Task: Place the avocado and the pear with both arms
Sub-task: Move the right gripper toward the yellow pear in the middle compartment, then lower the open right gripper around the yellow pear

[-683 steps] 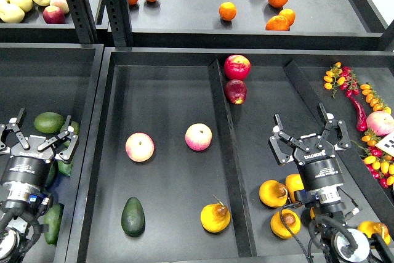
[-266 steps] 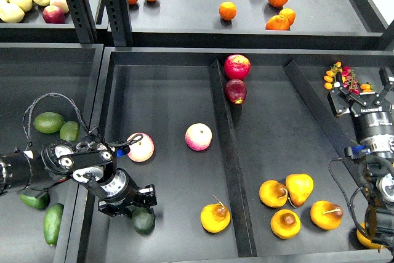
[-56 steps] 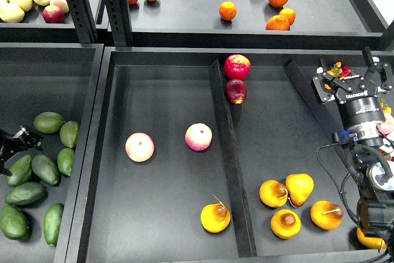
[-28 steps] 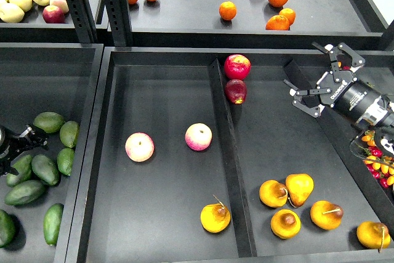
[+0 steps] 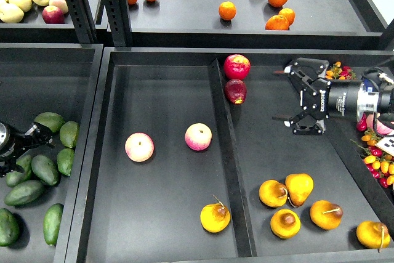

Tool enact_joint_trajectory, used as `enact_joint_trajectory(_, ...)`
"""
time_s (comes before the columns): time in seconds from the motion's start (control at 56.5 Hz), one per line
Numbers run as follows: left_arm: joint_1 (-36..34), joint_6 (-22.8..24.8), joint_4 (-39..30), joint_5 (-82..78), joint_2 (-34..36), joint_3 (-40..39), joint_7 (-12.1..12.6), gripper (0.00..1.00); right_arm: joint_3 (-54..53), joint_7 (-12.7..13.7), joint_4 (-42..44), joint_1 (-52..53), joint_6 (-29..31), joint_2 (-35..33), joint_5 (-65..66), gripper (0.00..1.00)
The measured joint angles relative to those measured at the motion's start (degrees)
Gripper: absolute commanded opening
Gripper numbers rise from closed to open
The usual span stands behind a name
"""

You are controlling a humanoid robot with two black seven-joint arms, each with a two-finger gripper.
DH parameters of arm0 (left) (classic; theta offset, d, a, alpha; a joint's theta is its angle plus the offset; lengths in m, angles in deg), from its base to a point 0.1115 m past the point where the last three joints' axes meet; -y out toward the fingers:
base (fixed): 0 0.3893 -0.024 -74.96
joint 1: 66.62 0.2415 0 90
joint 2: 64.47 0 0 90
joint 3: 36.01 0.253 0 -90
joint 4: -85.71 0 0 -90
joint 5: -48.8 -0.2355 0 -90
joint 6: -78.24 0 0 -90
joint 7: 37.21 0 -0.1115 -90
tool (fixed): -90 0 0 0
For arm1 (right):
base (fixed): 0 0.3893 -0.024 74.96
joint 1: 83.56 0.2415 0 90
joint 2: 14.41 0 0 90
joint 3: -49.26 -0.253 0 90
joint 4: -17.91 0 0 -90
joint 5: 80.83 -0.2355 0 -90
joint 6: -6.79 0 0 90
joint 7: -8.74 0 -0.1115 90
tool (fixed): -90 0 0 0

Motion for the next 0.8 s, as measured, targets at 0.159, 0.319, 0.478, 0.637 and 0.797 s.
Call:
enact_joint_trajectory(0.159,0.50,0.00,-0.14,0.00,-0.89,-0.83,0.00,0.98,8.55,-0.01,-1.48,1.57,0.00,1.84,2.57,1.00)
enact_joint_trajectory(0.319,0.73,0.00,-0.22,-0.37,-1.40,-1.37,0.00,0.98,10.43,-0.01,-3.23,1.78,0.00,3.59,4.71,1.00)
enact_joint_trajectory(0.478,0.91,0.00,-0.22,-0.76,-1.46,-1.63,0.00,0.98,10.95,-0.01,-3.91,1.73,0.00,5.82,6.55,1.00)
enact_joint_trajectory(0.637,1.23,0.00,-0.22,-0.85,-1.79,-1.73,0.00,0.98,11.01,-0.01,-3.25,0.19,0.00,9.04,11.22,1.00)
enact_joint_trajectory(0.797,1.34,0.00,-0.22,-1.05,-2.56,-2.13,0.00,0.98,11.02,-0.01,-3.18,-2.78,0.00,11.79,14.08,1.00)
